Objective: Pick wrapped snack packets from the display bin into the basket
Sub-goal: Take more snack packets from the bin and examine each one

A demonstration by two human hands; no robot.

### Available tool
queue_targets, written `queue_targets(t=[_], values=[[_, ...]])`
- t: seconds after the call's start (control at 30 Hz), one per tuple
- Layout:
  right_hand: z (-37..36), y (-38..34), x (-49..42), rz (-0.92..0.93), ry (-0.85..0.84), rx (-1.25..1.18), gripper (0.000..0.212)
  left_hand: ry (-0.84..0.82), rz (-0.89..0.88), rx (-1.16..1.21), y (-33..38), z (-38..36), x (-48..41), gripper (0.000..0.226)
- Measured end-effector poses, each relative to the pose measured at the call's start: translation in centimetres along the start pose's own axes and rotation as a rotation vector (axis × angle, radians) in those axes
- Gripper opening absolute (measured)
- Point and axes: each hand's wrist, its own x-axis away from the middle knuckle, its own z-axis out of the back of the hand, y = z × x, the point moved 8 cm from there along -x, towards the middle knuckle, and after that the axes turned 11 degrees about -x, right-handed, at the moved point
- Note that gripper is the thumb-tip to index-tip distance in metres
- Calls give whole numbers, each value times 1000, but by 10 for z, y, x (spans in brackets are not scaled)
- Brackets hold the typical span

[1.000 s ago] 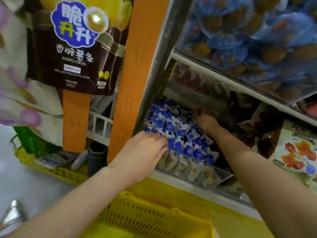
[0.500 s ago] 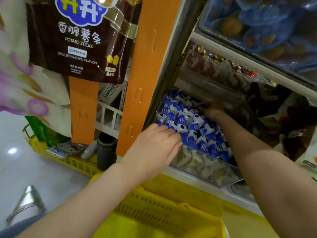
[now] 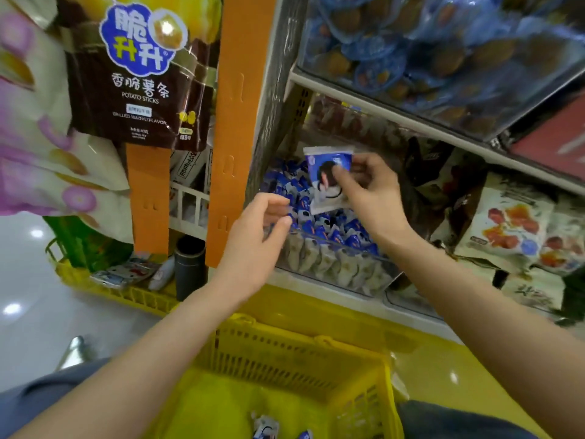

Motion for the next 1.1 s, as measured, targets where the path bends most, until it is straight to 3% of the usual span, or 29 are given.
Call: queue_targets(t=[0.2, 0.4, 0.73, 0.83, 1.0, 1.1], values=[[-27, 16, 95, -282, -272, -273, 12, -98, 272, 379, -13, -10, 33, 9], [-40, 41, 133, -459, -388, -410, 12, -70, 343, 174, -30, -19, 50, 12], [-35, 66, 124, -530, -286, -400, 9, -80, 338, 140, -35, -38, 49, 14], [-32, 63, 121, -437, -296, -289, 7, -87, 357, 142, -37, -40, 52, 23], [-25, 35, 120, -3, -330, 172, 3, -119, 402, 163, -40, -44, 54, 25], [-22, 34, 121, -7, -314, 129, 3, -144, 435, 185, -40, -45, 55, 26]])
